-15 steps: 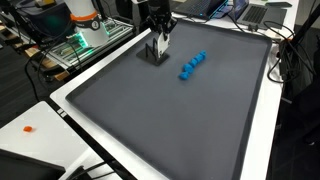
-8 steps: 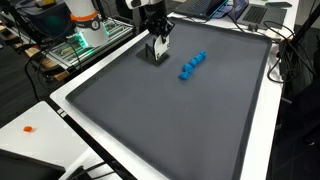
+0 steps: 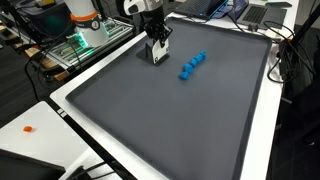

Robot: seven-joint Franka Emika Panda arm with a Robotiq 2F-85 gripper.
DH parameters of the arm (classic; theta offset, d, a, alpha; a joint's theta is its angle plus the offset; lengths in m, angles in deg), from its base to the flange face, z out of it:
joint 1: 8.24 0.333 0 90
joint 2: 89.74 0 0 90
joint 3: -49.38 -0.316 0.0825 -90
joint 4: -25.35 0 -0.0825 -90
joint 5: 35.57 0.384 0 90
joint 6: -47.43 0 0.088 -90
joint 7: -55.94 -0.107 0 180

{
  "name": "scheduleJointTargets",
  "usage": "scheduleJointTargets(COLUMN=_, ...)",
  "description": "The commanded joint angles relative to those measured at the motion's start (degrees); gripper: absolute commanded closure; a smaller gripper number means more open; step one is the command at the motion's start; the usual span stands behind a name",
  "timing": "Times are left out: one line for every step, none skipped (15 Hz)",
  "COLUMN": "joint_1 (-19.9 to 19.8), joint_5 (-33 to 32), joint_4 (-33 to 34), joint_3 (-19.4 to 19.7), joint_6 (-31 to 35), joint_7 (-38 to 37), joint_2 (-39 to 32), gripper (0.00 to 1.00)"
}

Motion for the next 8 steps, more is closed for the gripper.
scheduleJointTargets(joint_1=-0.14, joint_5=2.81, joint_4=-0.84, joint_3=0.07, joint_6=2.77, joint_7=0.56, joint_2=-0.98, gripper=0.98)
scheduleJointTargets(joint_1=-0.15, joint_5=3.44, joint_4=-0.81, joint_3=0.06, joint_6=3.21, joint_7=0.79, joint_2=-1.19, gripper=0.98)
scheduleJointTargets(joint_1=-0.17, joint_5=3.83, joint_4=-0.79, joint_3=0.05, joint_6=3.62, joint_7=0.77, joint_2=-1.44, gripper=0.98)
scheduleJointTargets(joint_1=-0.18, joint_5=4.24, joint_4=-0.77, joint_3=0.03, joint_6=3.94, joint_7=0.88, joint_2=-1.62, gripper=0.98)
scheduleJointTargets(joint_1=-0.2, joint_5=4.33, joint_4=-0.74, joint_3=0.05, joint_6=3.95, joint_7=0.8, joint_2=-1.86, gripper=0.98)
scheduleJointTargets(joint_1=-0.23, joint_5=4.54, joint_4=-0.71, joint_3=0.07, joint_6=3.77, joint_7=0.89, joint_2=-2.05, gripper=0.98)
scheduleJointTargets(joint_1=-0.26, joint_5=4.54, joint_4=-0.67, joint_3=0.1, joint_6=3.36, joint_7=0.94, joint_2=-2.23, gripper=0.98)
scheduleJointTargets(joint_1=-0.3, joint_5=4.3, joint_4=-0.67, joint_3=0.14, joint_6=3.23, joint_7=0.76, joint_2=-2.39, gripper=0.98)
